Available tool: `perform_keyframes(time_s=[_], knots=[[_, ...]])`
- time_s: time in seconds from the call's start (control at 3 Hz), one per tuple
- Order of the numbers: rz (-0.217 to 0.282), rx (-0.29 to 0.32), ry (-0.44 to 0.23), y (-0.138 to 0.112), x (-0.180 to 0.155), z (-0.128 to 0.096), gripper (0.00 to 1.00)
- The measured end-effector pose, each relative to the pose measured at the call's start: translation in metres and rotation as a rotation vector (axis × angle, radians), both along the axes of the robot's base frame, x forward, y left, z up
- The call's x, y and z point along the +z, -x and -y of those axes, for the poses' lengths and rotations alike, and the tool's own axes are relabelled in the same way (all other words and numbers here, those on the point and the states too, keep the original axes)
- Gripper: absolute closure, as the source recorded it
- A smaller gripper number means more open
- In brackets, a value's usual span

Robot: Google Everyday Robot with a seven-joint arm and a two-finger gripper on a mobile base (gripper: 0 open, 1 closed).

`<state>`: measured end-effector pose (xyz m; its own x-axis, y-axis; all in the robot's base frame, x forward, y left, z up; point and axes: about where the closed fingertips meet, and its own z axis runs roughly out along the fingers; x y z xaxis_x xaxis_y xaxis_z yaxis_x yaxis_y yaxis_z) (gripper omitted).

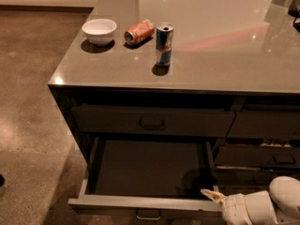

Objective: Close middle drawer

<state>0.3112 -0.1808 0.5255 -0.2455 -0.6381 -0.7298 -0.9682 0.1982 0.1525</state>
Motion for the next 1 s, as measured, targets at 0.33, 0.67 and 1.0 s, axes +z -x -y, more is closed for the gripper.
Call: perform_keyframes(time_s=[0.33, 0.67, 1.0], knots=[[0.0, -0.003, -0.008, 0.001, -0.002, -0.001, 0.03], [0.002, -0.021, -0.107, 0.011, -0.029, -0.012, 0.25], [0.022, -0.015, -0.244, 0.037, -0.075, -0.031, 0.56]])
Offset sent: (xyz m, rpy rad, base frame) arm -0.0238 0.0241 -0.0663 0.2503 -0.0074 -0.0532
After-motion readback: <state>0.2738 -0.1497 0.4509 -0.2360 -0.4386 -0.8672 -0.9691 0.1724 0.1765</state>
